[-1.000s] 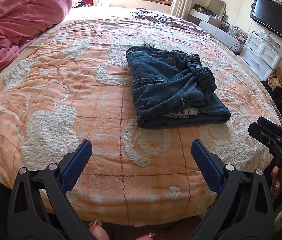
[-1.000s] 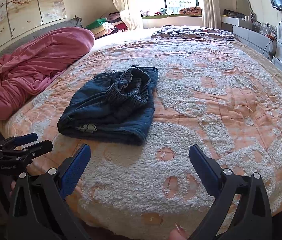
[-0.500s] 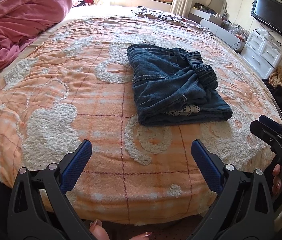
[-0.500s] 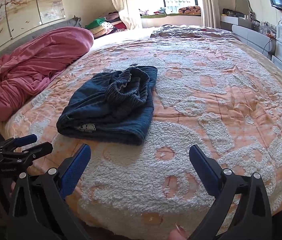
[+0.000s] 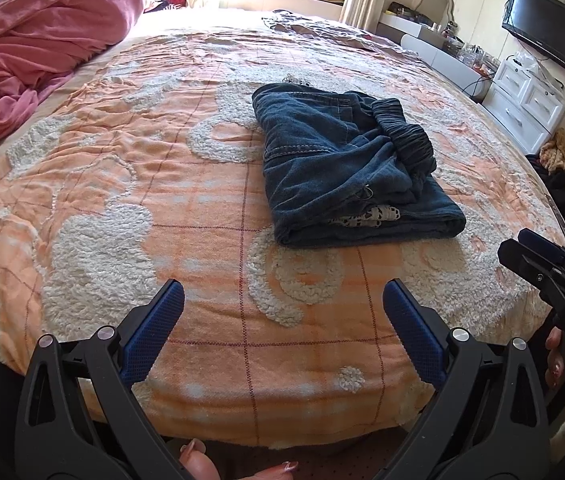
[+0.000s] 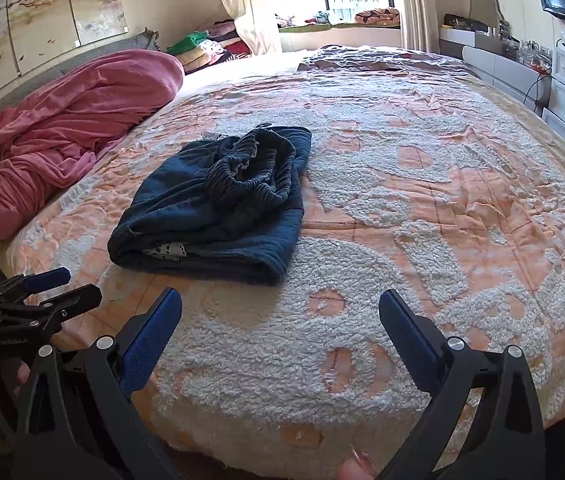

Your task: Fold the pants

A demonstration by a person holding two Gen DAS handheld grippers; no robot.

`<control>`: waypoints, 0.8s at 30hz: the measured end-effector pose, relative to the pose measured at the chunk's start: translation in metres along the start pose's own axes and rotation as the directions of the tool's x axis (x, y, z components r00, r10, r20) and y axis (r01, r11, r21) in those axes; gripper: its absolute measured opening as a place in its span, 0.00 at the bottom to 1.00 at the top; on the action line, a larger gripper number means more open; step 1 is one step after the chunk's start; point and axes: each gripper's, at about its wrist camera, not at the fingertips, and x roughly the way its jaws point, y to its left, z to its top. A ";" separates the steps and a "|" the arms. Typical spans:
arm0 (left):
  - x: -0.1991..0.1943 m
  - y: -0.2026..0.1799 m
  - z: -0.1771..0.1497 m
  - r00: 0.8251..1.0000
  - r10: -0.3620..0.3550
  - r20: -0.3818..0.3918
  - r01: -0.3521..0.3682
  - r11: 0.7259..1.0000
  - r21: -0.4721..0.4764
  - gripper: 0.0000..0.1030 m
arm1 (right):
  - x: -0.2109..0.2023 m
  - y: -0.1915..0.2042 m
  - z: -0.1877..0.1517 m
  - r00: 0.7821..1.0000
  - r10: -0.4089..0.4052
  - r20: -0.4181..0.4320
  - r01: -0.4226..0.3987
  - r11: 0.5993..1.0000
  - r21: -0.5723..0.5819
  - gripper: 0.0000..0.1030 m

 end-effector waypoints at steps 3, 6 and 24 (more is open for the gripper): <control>0.001 -0.001 0.000 1.000 -0.005 -0.004 0.005 1.000 -0.003 0.91 | 0.001 0.000 0.000 1.000 0.001 -0.001 -0.001 1.000 0.001 0.96; 0.001 0.000 0.000 1.000 -0.004 -0.002 0.004 1.000 -0.004 0.91 | 0.001 0.000 0.000 1.000 0.000 -0.002 0.000 1.000 0.000 0.96; 0.002 0.000 0.000 0.999 0.035 -0.015 -0.035 0.999 0.003 0.91 | 0.002 -0.001 0.001 1.000 -0.005 -0.007 0.005 1.000 -0.001 0.96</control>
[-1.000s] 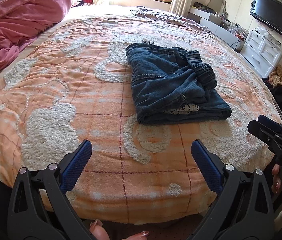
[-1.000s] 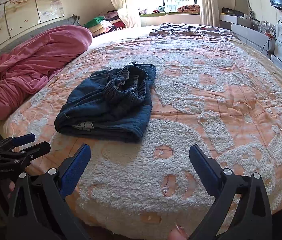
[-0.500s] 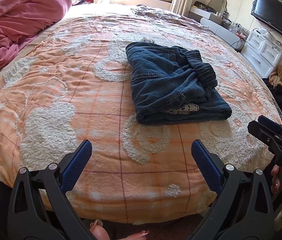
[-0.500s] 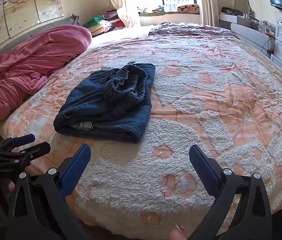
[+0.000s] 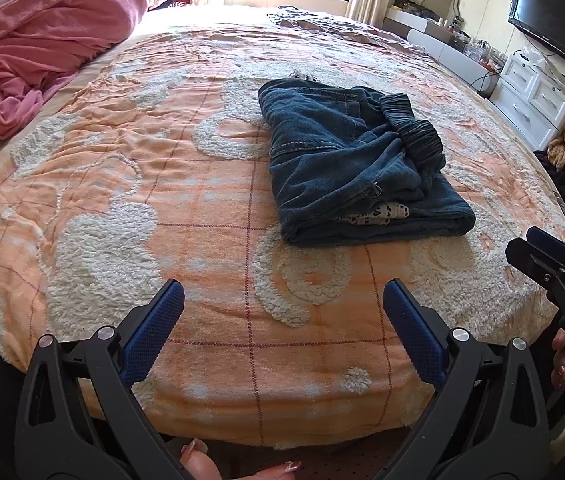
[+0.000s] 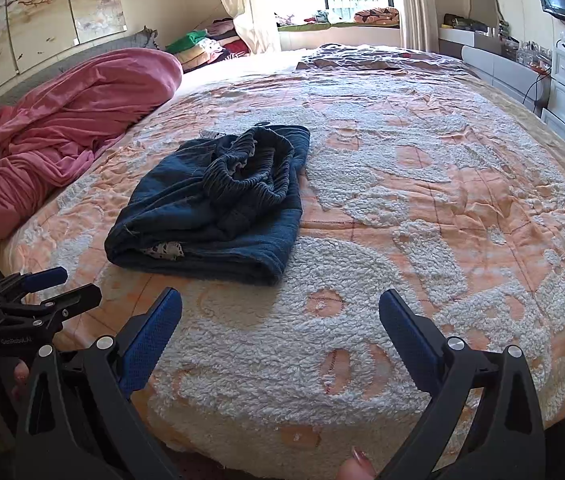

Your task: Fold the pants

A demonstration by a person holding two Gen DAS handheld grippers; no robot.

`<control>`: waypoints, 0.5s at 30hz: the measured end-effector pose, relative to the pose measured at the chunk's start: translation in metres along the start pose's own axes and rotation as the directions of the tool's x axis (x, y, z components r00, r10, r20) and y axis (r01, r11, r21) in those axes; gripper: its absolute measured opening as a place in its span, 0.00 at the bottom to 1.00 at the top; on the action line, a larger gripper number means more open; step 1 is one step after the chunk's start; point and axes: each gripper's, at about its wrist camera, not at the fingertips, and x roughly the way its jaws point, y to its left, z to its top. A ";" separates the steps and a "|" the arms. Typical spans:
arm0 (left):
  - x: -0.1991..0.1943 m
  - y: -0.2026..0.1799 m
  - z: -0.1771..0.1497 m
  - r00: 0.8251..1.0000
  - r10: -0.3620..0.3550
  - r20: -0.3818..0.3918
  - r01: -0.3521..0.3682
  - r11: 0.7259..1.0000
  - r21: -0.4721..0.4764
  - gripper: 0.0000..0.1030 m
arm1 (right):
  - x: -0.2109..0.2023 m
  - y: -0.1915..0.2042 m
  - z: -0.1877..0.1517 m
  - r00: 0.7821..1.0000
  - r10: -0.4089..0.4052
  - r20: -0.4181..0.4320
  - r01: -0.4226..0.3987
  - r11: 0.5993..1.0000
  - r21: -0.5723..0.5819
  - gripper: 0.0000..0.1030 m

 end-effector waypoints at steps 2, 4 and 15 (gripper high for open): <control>0.000 0.000 0.000 1.000 -0.002 -0.001 0.002 1.000 0.003 0.91 | 0.000 0.000 0.000 1.000 0.000 -0.001 0.000 1.000 0.001 0.96; 0.001 0.000 0.000 1.000 -0.015 -0.006 0.015 1.000 0.002 0.91 | 0.001 0.000 0.000 1.000 0.001 -0.005 -0.001 1.000 0.002 0.96; 0.001 0.002 0.001 1.000 -0.024 -0.013 0.023 1.000 -0.020 0.91 | 0.002 -0.001 -0.001 1.000 -0.007 -0.009 0.007 1.000 0.004 0.96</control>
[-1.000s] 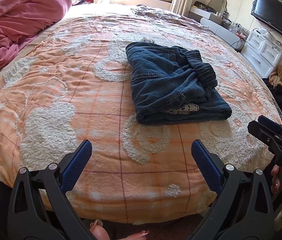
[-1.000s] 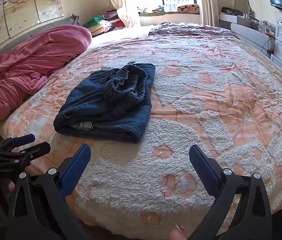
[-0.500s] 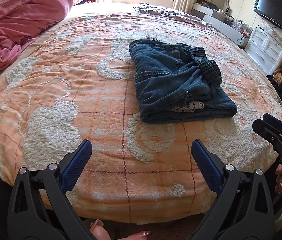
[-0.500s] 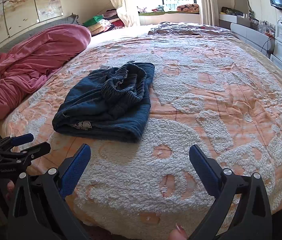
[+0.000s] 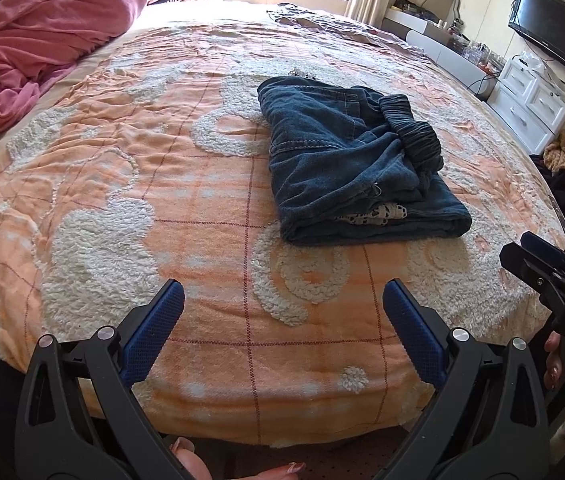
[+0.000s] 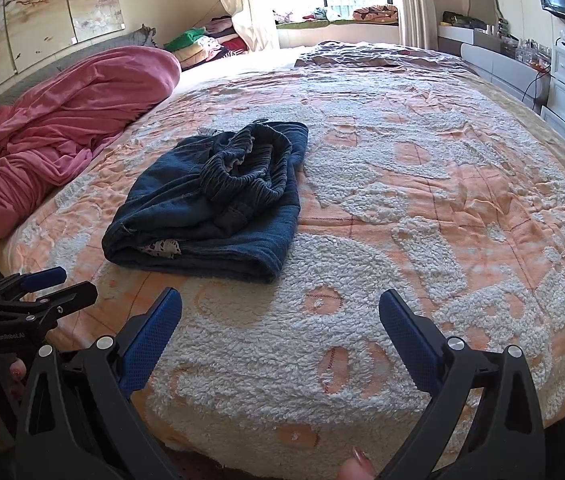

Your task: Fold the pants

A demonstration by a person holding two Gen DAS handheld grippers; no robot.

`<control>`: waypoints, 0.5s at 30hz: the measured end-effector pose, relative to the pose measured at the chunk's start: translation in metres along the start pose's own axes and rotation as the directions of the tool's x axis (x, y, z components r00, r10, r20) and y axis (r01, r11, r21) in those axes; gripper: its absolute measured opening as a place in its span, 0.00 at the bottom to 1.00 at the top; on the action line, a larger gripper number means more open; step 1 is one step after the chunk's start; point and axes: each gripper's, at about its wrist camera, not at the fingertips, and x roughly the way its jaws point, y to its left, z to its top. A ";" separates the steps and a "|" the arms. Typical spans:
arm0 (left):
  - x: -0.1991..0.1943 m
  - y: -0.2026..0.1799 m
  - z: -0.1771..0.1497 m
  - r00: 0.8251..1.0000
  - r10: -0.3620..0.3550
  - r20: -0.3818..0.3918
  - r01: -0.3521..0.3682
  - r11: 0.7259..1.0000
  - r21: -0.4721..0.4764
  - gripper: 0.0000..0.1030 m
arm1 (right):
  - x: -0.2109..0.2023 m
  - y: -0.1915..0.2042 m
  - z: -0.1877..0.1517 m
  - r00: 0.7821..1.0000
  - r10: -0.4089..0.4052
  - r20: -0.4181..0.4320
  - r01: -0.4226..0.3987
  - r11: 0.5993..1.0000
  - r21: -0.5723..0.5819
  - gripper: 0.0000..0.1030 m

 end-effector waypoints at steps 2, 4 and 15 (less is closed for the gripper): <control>0.000 0.000 0.000 1.000 -0.001 -0.002 0.001 1.000 0.005 0.91 | 0.000 0.000 0.000 1.000 0.000 -0.002 0.000 1.000 0.000 0.96; 0.000 -0.001 0.000 1.000 0.002 -0.005 -0.002 1.000 0.013 0.91 | 0.001 -0.001 0.000 1.000 -0.002 -0.003 0.002 1.000 -0.002 0.96; -0.004 0.007 0.008 1.000 -0.026 0.006 0.026 0.999 -0.025 0.91 | 0.003 -0.005 0.001 1.000 -0.027 -0.005 0.027 1.000 -0.011 0.96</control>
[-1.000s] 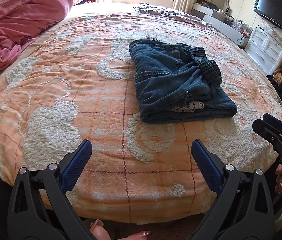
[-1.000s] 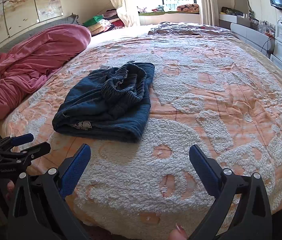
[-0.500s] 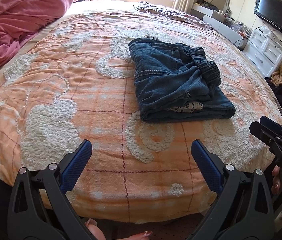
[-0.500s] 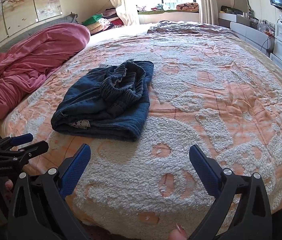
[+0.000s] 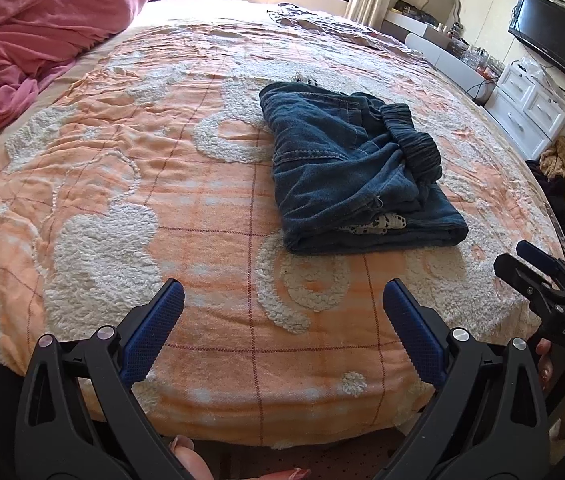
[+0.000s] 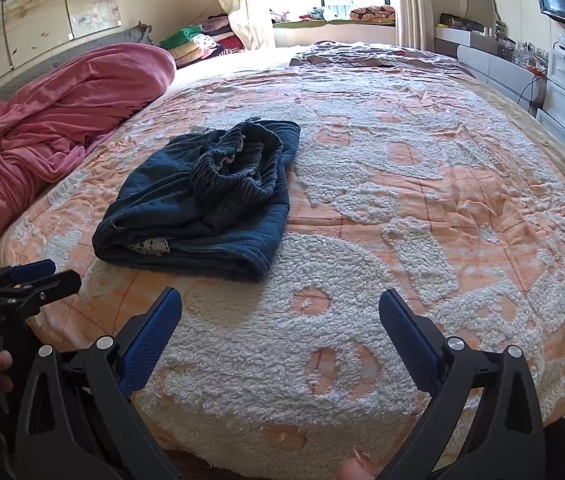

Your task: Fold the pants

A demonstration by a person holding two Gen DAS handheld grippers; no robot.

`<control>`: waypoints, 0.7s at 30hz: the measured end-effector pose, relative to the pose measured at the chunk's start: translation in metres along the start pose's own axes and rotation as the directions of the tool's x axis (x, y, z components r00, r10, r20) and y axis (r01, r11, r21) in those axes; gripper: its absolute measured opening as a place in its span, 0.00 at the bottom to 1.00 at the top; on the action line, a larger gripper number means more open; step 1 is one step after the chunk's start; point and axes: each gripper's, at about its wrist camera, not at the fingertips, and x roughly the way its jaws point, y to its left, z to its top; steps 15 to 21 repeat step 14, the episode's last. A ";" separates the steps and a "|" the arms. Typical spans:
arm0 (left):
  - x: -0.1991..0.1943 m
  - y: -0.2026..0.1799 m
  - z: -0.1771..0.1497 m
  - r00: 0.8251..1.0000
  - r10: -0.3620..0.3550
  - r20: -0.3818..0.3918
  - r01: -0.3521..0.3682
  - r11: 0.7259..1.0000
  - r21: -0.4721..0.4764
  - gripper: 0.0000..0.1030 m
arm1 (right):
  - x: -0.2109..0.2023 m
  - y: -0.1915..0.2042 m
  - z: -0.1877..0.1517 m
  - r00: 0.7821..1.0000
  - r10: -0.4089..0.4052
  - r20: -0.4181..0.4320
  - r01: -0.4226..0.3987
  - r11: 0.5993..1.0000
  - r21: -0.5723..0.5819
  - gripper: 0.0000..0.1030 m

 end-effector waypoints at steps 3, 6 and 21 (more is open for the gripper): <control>-0.005 0.007 0.010 0.999 -0.018 0.035 0.019 1.000 -0.024 0.91 | 0.002 -0.009 0.002 1.000 -0.021 0.005 0.021 1.000 0.010 0.96; -0.012 0.024 0.034 0.995 0.011 0.098 -0.007 0.999 -0.041 0.91 | 0.005 -0.030 0.006 0.999 -0.048 0.002 0.048 0.998 0.038 0.96; 0.059 0.134 0.111 0.924 0.382 0.014 -0.380 0.922 -0.076 0.91 | 0.010 -0.186 0.051 0.949 -0.315 -0.015 0.310 0.924 0.222 0.96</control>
